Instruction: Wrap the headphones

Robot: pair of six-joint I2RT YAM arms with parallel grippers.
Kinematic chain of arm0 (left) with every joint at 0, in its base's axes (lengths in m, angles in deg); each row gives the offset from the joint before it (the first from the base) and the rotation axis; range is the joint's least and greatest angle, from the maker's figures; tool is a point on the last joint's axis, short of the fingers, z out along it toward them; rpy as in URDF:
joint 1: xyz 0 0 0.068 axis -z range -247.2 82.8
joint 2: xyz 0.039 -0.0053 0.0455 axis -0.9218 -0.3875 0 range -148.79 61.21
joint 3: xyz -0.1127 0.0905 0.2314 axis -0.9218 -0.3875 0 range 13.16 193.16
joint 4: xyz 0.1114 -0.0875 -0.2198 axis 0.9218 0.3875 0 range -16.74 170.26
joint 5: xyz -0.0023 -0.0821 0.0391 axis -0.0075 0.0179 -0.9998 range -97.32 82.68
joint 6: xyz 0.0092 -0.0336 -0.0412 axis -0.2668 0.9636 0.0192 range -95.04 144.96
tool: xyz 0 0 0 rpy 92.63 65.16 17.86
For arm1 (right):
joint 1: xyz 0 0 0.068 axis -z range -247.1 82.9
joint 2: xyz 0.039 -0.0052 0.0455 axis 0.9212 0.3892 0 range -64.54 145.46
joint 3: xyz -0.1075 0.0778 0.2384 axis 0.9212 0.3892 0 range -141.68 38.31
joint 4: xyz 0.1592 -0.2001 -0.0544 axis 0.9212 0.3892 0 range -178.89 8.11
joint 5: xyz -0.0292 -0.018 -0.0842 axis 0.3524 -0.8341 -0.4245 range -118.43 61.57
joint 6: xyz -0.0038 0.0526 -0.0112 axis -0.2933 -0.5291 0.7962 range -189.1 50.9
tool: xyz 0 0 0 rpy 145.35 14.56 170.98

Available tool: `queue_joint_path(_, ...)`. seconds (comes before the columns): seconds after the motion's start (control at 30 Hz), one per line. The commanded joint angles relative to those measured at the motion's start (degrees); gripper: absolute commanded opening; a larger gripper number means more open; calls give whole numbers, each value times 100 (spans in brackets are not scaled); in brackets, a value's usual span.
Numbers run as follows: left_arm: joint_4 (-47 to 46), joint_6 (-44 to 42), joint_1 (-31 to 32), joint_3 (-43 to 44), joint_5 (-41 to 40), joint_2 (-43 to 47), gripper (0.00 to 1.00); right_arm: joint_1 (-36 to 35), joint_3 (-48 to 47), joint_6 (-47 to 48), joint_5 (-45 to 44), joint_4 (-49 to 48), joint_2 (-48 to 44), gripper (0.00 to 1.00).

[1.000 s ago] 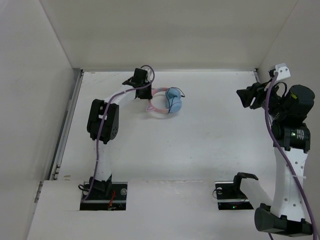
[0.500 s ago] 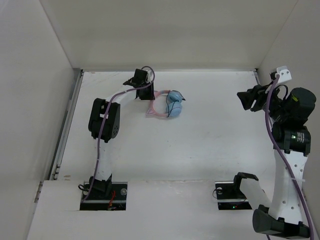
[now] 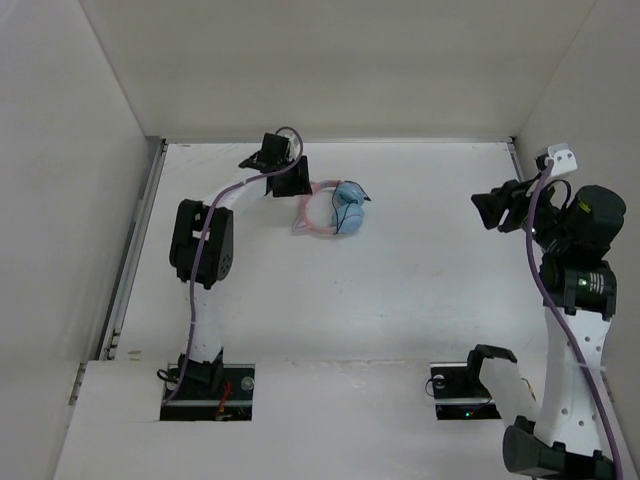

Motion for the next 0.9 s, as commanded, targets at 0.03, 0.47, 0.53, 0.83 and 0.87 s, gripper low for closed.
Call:
queue_joint_path(0.03,21,407,-108,-10,350,1578,56,5,486,330,-239,-138,-246,53)
queue_joint_path(0.47,1235,-2458,-1678,-1941,-572,5586,78,979,2376,604,-1180,-621,-1073,55)
queue_joint_path(0.53,1200,-2362,-2302,-2538,-459,6017,80,1304,2570,586,-1129,-656,-1082,54)
queue_joint_path(0.83,1173,-2142,-3956,-3868,157,6968,100,2351,2746,568,-873,-533,-906,54)
queue_joint_path(0.87,1190,-2116,-4088,-3903,183,7012,100,2491,2764,568,-847,-542,-941,56)
